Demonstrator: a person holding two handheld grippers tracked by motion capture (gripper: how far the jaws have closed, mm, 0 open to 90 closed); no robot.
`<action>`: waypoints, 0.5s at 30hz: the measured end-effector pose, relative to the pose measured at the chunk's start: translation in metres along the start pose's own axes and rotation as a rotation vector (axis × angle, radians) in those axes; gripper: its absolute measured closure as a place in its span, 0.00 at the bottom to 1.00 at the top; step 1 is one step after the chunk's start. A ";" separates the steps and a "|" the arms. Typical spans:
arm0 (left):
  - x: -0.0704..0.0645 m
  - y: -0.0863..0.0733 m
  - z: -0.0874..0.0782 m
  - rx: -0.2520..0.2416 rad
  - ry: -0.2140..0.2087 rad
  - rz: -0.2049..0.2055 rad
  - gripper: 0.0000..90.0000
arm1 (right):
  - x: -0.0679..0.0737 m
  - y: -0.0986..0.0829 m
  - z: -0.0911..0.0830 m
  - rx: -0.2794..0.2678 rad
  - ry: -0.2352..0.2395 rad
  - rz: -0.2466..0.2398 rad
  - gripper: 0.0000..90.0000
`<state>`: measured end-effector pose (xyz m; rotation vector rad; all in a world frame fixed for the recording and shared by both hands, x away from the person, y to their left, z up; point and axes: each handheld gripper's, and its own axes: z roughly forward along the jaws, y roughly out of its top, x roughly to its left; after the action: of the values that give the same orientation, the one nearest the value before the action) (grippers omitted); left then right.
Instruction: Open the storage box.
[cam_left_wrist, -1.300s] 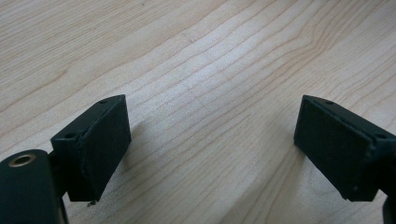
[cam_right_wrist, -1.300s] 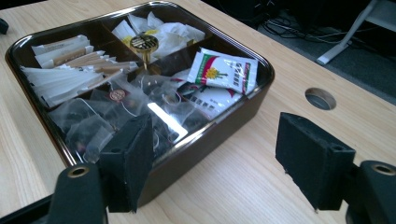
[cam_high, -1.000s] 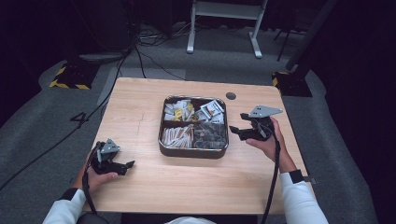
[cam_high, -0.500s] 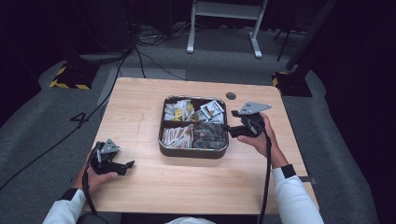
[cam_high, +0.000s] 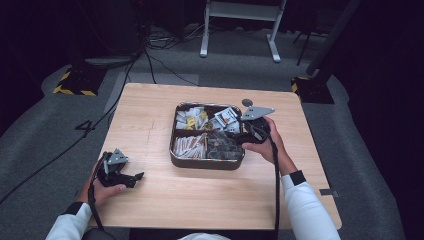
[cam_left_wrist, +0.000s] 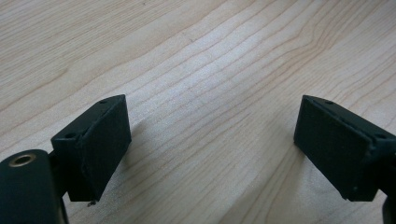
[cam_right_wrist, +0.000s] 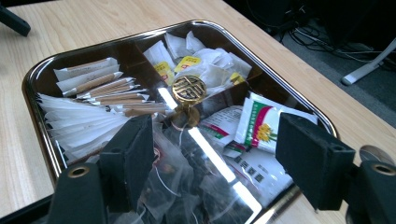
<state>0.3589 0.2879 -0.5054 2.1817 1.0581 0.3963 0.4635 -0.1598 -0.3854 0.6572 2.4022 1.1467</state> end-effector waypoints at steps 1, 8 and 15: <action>0.000 0.000 0.000 0.000 0.000 0.000 0.13 | 0.000 0.000 0.000 0.000 0.000 0.000 0.32; -0.001 0.000 0.000 0.001 0.004 -0.014 0.13 | 0.007 0.013 0.024 0.016 0.023 -0.003 0.31; -0.001 0.000 0.000 0.002 0.004 -0.014 0.13 | 0.014 0.017 0.049 0.049 0.040 -0.014 0.32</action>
<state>0.3578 0.2872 -0.5053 2.1751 1.0756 0.3929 0.4823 -0.1126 -0.4023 0.6379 2.4719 1.1082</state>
